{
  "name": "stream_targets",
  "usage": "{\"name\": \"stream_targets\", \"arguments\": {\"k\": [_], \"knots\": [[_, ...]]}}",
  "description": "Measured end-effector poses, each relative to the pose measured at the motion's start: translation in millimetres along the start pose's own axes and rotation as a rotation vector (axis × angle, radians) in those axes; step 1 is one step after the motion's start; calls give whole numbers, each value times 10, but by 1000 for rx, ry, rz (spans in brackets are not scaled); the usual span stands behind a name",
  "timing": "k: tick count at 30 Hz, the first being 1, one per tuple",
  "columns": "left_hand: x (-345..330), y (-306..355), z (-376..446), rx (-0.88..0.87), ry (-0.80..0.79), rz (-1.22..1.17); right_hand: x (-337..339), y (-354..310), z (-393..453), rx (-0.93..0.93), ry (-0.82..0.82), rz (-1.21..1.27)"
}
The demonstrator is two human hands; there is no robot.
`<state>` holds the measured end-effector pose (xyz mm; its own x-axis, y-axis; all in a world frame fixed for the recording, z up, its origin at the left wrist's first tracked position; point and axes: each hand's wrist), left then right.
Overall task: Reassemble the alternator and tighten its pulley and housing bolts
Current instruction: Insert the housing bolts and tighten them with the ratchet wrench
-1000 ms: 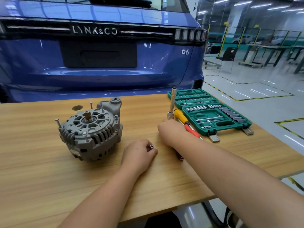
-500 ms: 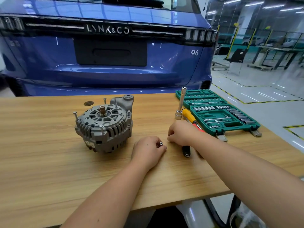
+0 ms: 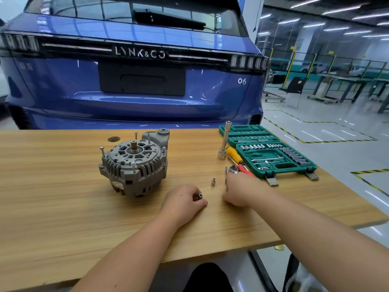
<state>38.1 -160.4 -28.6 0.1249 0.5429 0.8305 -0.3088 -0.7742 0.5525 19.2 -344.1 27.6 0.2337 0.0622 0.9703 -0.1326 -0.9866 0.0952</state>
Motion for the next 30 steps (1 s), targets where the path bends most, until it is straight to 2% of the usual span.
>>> {"name": "stream_targets", "arguments": {"k": [5,8,10,12,14,16,18,22,26,30], "knots": [[18,-78,-145,-21,-2,41,119,-11,-41,-57,114,-40],[28,-130,-219,-22,-4,46,385,34,-112,-75,314,-60],[40,-140,-271,-15,12,54,552,54,-171,-5,509,-20],[53,-141,-307,-1,31,59,686,40,-265,84,725,198],[59,-145,-328,15,44,46,783,-41,-388,141,877,596],[64,-151,-337,35,47,26,825,-188,-523,194,865,1046],[62,-148,-334,58,44,10,784,-353,-610,258,791,1282],[69,-128,-322,87,19,-6,603,-559,-591,331,768,1100],[68,-123,-335,94,6,-25,433,-617,-536,335,769,1027],[87,-100,-344,88,-5,-32,322,-621,-521,324,725,1094]]}}
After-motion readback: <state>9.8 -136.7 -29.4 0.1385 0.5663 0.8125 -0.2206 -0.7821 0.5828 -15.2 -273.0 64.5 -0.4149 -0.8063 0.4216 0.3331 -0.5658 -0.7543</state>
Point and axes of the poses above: each hand's wrist, its own z-axis towards the middle knuckle, its own x-axis out of the back of the hand, y = z × x, and after that the axes turned 5 degrees about x, right-handed
